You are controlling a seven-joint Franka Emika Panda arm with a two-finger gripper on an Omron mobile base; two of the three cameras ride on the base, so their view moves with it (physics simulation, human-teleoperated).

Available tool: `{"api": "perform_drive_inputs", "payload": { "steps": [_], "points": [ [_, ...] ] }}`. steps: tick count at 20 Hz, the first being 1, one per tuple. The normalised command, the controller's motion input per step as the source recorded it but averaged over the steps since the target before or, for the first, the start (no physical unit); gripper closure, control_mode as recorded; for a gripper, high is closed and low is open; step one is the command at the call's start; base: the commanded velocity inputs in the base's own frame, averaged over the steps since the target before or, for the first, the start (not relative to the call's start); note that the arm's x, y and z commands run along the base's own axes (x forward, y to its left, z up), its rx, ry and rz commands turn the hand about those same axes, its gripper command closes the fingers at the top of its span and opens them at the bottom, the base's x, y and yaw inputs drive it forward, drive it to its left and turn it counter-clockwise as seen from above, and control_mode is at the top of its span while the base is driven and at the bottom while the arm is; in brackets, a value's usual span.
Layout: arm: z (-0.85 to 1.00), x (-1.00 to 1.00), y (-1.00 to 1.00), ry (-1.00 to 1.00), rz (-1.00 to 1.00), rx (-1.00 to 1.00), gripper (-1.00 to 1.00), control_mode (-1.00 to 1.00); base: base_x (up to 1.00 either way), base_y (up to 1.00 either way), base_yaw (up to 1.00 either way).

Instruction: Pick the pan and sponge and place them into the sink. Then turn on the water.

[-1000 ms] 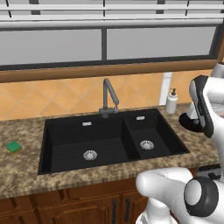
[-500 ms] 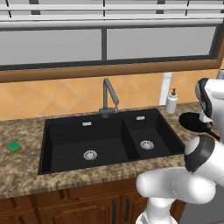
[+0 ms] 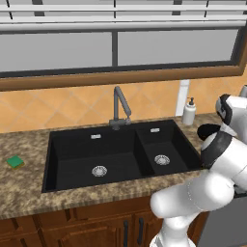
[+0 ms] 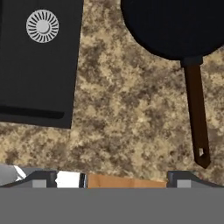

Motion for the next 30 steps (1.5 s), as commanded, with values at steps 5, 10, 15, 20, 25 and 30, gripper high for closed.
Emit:
{"api": "perform_drive_inputs", "payload": {
  "steps": [5,10,15,20,25,30],
  "points": [
    [-0.03,0.49,-0.4,-0.03,0.04,0.0,-1.0,-1.0,0.0,0.0,0.0],
    [-0.16,0.51,-0.56,0.0,0.02,0.0,-1.0,-1.0,0.0,0.0,0.0],
    [-0.13,0.15,-0.67,0.0,0.0,0.03,-1.0,-1.0,0.0,0.0,0.0],
    [-0.05,0.01,-0.49,0.0,0.0,0.01,-1.0,-1.0,0.0,0.0,0.0],
    [-0.14,0.0,-0.14,0.0,0.0,0.0,-1.0,-1.0,0.0,0.0,0.0],
    [-0.23,0.0,0.0,0.02,0.0,0.0,-1.0,-1.0,0.0,0.0,0.0]
  ]
}}
